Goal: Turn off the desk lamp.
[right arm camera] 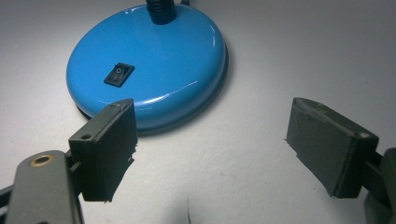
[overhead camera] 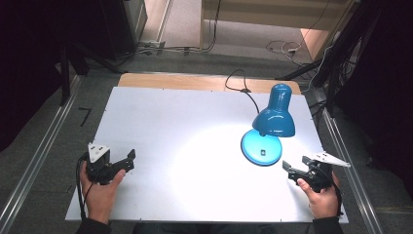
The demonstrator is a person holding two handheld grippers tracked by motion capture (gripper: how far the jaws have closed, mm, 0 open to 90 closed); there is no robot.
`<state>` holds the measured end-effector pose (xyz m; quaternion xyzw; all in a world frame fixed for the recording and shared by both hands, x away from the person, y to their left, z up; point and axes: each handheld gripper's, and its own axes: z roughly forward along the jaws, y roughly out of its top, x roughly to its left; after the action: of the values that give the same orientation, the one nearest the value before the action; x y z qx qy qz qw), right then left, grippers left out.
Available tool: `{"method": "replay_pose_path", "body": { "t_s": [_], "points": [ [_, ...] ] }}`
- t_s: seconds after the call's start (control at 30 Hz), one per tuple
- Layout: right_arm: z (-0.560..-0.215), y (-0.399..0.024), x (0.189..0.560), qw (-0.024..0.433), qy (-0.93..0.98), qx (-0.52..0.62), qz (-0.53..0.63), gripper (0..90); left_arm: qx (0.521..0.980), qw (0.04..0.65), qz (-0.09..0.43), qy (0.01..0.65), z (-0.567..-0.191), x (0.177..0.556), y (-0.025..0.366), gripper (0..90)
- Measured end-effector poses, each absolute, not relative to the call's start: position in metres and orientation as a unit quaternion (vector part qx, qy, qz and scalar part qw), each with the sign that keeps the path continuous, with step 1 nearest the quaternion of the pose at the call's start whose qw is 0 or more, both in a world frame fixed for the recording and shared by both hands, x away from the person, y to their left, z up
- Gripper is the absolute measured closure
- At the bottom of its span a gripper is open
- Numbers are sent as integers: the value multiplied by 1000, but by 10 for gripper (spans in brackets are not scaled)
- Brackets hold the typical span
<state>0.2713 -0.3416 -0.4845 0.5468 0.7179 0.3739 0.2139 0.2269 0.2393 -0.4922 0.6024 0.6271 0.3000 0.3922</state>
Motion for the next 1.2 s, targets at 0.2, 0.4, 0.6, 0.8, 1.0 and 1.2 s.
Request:
{"method": "replay_pose_path", "body": {
  "t_s": [0.2,0.4,0.6,0.8,1.0,1.2],
  "points": [
    [-484,-337,274,216,720,543,375,151,603,392,299,627,-492,227,239,137],
    [-484,-335,275,215,722,540,376,153,602,389,298,630,-493,227,240,140],
    [-484,-333,276,216,723,539,376,153,602,387,297,632,-493,228,239,140],
    [-483,-331,277,215,723,538,376,153,602,389,296,631,-493,228,240,140],
    [-483,-328,278,215,725,535,378,153,603,388,296,631,-493,228,240,140],
    [-482,-324,280,215,728,531,377,168,602,390,296,631,-493,228,240,140]
  ]
}}
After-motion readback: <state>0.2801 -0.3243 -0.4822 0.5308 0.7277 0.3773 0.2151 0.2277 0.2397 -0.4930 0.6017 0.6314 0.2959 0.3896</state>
